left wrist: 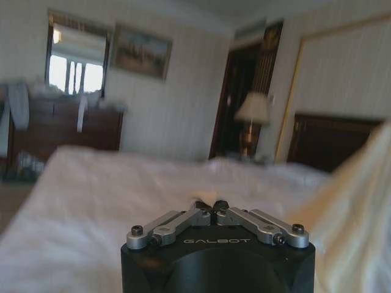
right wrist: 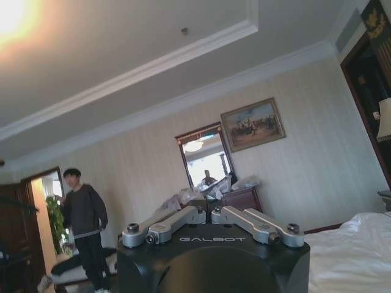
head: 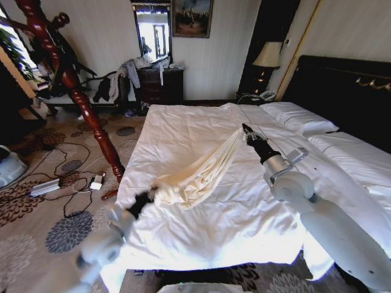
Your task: Pick up the clothes from the bed and hang them on the clothes hanger.
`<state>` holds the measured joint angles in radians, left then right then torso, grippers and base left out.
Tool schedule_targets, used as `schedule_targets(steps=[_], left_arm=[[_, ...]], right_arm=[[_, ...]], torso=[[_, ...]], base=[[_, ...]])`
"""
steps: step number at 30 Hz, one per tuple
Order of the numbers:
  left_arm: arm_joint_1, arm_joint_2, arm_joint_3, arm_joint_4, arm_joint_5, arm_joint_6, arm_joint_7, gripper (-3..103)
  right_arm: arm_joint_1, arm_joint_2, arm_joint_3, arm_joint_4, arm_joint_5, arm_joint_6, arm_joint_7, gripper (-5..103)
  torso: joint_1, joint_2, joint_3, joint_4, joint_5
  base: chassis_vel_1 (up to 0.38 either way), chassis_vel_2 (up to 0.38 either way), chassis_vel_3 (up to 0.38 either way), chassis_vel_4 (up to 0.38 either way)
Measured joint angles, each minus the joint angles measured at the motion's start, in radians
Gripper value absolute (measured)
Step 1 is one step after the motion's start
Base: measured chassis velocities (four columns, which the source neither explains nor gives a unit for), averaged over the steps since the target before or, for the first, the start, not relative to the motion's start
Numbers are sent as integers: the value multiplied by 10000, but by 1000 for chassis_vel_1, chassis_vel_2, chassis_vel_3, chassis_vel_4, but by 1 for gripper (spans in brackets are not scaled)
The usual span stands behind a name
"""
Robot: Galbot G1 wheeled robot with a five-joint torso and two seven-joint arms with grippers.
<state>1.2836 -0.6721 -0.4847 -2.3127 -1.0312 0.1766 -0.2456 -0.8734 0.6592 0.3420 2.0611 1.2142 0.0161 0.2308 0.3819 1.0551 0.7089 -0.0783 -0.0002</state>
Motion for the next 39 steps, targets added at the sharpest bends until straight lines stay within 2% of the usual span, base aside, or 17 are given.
schedule_targets(steps=[2, 3, 7, 8, 10, 12, 13, 16, 17, 21, 24, 27, 30, 35, 39], left_arm=[[-822, 671, -697, -86, -908, 120, -51, 0], [-822, 671, -697, -86, -908, 120, -51, 0], [-2209, 1741, -1735, 229, -2243, 217, -48, 0], [-2209, 1741, -1735, 229, -2243, 217, -48, 0], [-2876, 2111, -1970, 498, -2755, 242, -42, 0], [-3712, 2450, -2030, 812, -3178, 279, -38, 0], [-3712, 2450, -2030, 812, -3178, 279, -38, 0], [-5121, 2940, -1929, 1420, -3622, 305, 21, 0], [-5121, 2940, -1929, 1420, -3622, 305, 21, 0], [-6458, 3382, -1641, 2155, -4092, 317, 125, 0], [-6581, 3456, -1618, 2235, -4214, 333, 125, 0], [-6092, 3358, -1653, 1959, -4014, 345, 71, 0], [-5417, 2947, -989, 1508, -3293, 353, -104, 0], [-5389, 2757, -139, 1246, -2907, 353, -316, 0], [-5795, 2886, -126, 1431, -3058, 349, -377, 0]], right_arm=[[65, -159, 162, 24, 345, 102, -80, 0], [65, -159, 162, 24, 345, 102, -80, 0], [124, -599, 503, 78, 600, 632, -809, 0], [124, -599, 503, 78, 600, 632, -809, 0], [215, -796, 704, 184, 818, 878, -1260, 0], [384, -1032, 903, 402, 1048, 1150, -1721, 0], [384, -1032, 903, 402, 1048, 1150, -1721, 0], [1014, -1410, 1267, 610, 1297, 1471, -2315, 0], [1014, -1410, 1267, 610, 1297, 1471, -2315, 0], [2112, -1757, 1584, 625, 1950, 1458, -2170, 0], [2051, -1924, 1632, 778, 1908, 1288, -1886, 0], [1348, -1952, 1462, 1107, 1345, 1000, -1446, 0], [8, -1730, 1129, 1579, 476, 569, -749, 0], [-719, -1546, 987, 1775, -139, 377, -488, 0], [-646, -1683, 1177, 1798, -17, 389, -430, 0]], torso=[[-1, 0, 0, 5, 0], [-1, 0, 0, 5, 0], [0, 0, 0, 3, 1], [0, 0, 0, 3, 1], [0, 0, 0, 4, 1], [0, 0, 0, 5, -2], [0, 0, 0, 5, -2], [0, 0, 0, 3, 1], [0, 0, 0, 3, 1], [0, 0, -1, 7, -2], [0, 1, -2, 4, 0], [-1, 1, -2, 6, 4], [1, 0, 0, 1, -3], [-2, 0, -1, 1, 4], [-1, 0, 0, 3, -1]], base=[[0, 0, 0, 0], [0, 0, 0, 0], [0, 0, 0, 0], [0, 0, 0, 0], [0, 0, 0, 0], [0, 0, 0, 0], [0, 0, 0, 0], [0, 0, 0, 0], [0, 0, 0, 0], [0, 0, 0, 0], [0, 0, 0, 0], [0, 0, 0, 0], [0, 0, 0, 0], [0, 0, 0, 0], [0, 0, 0, 0]])
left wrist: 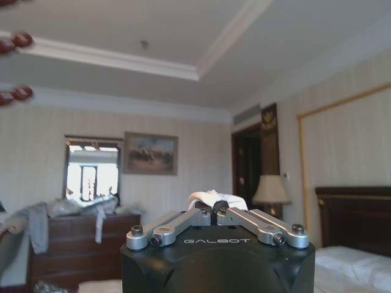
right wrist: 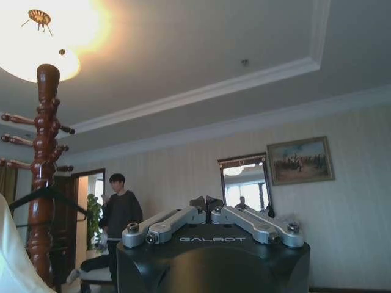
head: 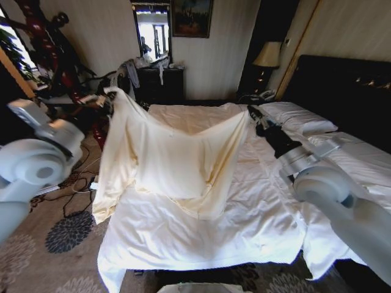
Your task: Pick up the clothes from the bed and hang them on the clothes hanger.
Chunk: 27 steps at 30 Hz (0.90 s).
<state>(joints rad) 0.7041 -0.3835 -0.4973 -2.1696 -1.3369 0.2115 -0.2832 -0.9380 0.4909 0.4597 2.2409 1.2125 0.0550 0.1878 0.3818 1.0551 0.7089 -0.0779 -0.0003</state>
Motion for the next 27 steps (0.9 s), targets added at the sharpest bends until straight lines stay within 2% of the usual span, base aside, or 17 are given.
schedule_targets(steps=[6, 10, 15, 17, 21, 27], left_arm=[[-1187, 289, -365, 669, -878, 29, -49, 0], [-2962, 167, 225, 1580, -1457, 79, 9, 0], [-3827, -115, 594, 1963, -2017, 185, 34, 0], [-3799, -165, 609, 1952, -2179, 227, 25, 0], [-3026, -471, 892, 1671, -2480, 343, -158, 0], [-1456, -1310, 2205, 957, -2422, 750, -662, 0]], right_arm=[[1091, -120, 714, -220, 825, 83, -32, 0], [1312, -189, 956, -504, 855, 191, -241, 0], [1371, 110, 812, -568, 720, 200, -317, 0], [1329, 174, 755, -596, 640, 206, -341, 0], [1006, 441, 535, -689, 314, 229, -382, 0], [699, 1008, 208, -911, 26, 282, -395, 0]], torso=[[0, 1, -1, 7, 0], [0, 0, -1, -2, 5], [0, 1, -1, 1, 2], [0, 1, -1, 4, 3], [0, 1, -1, 0, 4], [1, -1, 1, -1, 2]], base=[[0, 0, 0, 0], [0, 0, 0, 0], [0, 0, 0, 0], [0, 0, 0, 0], [0, 0, 0, 0], [0, 0, 0, 0]])
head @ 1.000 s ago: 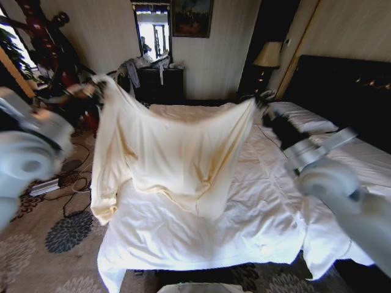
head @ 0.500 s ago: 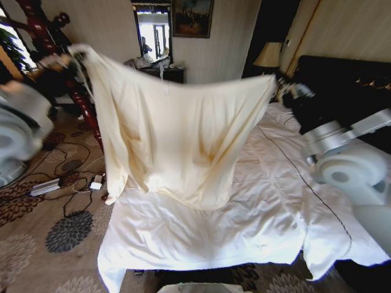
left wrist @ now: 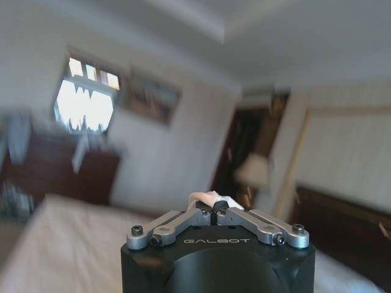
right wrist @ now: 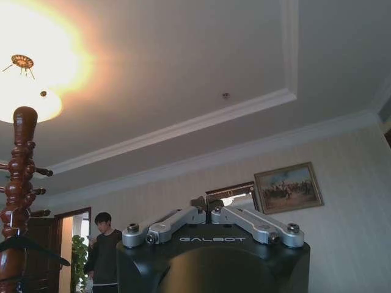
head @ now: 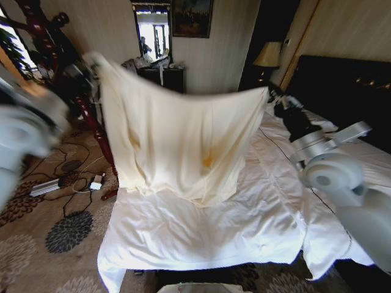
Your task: Pick up the clothes from the bed and hang them on the clothes hanger.
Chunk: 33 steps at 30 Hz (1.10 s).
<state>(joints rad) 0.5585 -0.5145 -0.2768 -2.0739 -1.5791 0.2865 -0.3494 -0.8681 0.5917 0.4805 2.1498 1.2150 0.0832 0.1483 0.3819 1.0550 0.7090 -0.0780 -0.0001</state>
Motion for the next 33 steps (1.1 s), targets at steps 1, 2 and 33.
schedule_targets(steps=[1, 2, 33], left_arm=[[287, -153, 235, -173, 90, 156, -170, 0], [492, -254, 392, -289, 192, 315, -332, 0], [3290, 320, -973, -154, 1097, 4507, -4756, 76]], right_arm=[[-13, 38, -24, -35, -16, 5, -19, 0], [-14, 53, -34, -64, -35, 10, -36, 0], [-527, -1197, -197, 1552, 1007, -1311, 1002, 0]], torso=[[0, 1, 0, -3, 1], [0, 1, -1, -1, 2], [-1, 2, -2, 3, -1]], base=[[0, 0, 0, 0], [0, 0, 0, 0], [0, 0, 0, 0]])
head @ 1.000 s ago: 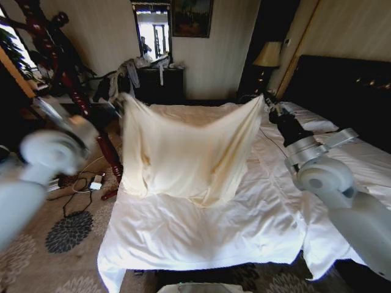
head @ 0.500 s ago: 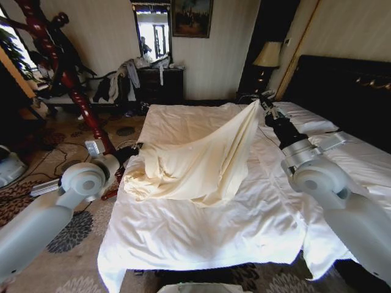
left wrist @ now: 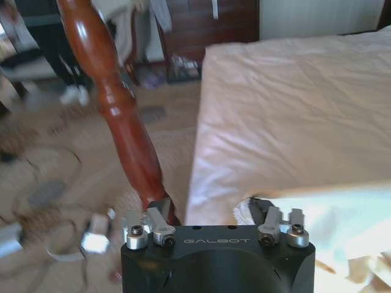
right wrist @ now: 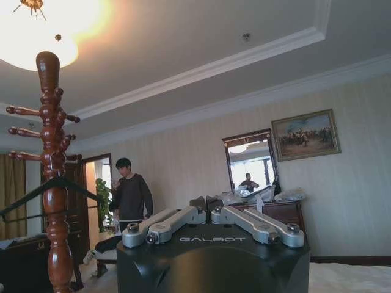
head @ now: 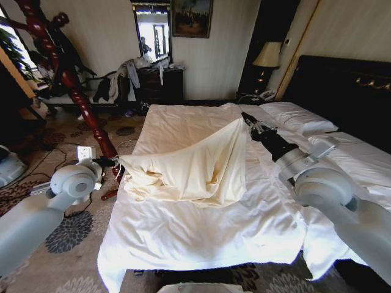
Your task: Pick up the clothes from the bed and hang them on the clothes hanger.
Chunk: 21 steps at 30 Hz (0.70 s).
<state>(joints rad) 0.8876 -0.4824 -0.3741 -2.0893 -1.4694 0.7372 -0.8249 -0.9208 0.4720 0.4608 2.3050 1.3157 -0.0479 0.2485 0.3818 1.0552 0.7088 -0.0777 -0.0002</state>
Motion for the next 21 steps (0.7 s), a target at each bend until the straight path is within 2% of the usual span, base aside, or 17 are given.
schedule_targets(steps=[1, 4, 5, 6, 9, 10, 12, 13, 15, 16, 18, 21], left_arm=[[0, 0, 0, 0, 0, 0, 0, 76], [150, -87, -341, -83, -1750, 34, -198, 92], [150, -87, -341, -83, -1750, 34, -198, 92], [175, -128, -407, -131, -2238, 34, -192, 96], [72, -340, -516, -324, -3793, 34, -344, 100], [72, -340, -516, -324, -3793, 34, -344, 100], [-61, -497, -573, -392, -4362, 31, -279, 100], [-61, -497, -573, -392, -4362, 31, -279, 100], [-54, -601, -750, -392, -4318, -202, 739, 100], [-54, -601, -750, -392, -4318, -202, 739, 100], [-42, -631, -808, -376, -3998, -721, 1726, 100], [-197, -625, -605, -186, -2281, -2199, 3039, 100]], right_arm=[[0, 0, 0, 0, 0, 0, 0, 0], [79, -23, 128, -6, 135, 80, 47, 0], [79, -23, 128, -6, 135, 80, 47, 0], [88, -23, 136, -38, 127, 116, 48, 0], [71, 9, 130, -79, 71, 150, 46, 0], [71, 9, 130, -79, 71, 150, 46, 0], [56, 56, 88, -114, 6, 167, 37, 0], [56, 56, 88, -114, 6, 167, 37, 0], [72, 125, 34, -154, -46, 176, 25, 0], [72, 125, 34, -154, -46, 176, 25, 0], [76, 168, -17, -204, -142, 179, -1, 0], [73, 210, -51, -243, -205, 200, -34, 0]], torso=[[0, 0, 0, 0, 0], [0, 0, 0, -3, 3], [0, 0, 0, -3, 3], [0, 0, 0, -2, 2], [0, 0, 0, -2, 0], [0, 0, 0, -2, 0], [0, 0, 0, -6, 4], [0, 0, 0, -6, 4], [0, -1, 1, -2, 2], [0, -1, 1, -2, 2], [0, -1, 0, 0, 1], [0, -1, 1, -3, 1]], base=[[0, 0, 0, 0], [0, 0, 0, 0], [0, 0, 0, 0], [0, 0, 0, 0], [0, 0, 0, 0], [0, 0, 0, 0], [0, 0, 0, 0], [0, 0, 0, 0], [0, 0, 0, 0], [0, 0, 0, 0], [0, 0, 0, 0], [0, 0, 0, 0]])
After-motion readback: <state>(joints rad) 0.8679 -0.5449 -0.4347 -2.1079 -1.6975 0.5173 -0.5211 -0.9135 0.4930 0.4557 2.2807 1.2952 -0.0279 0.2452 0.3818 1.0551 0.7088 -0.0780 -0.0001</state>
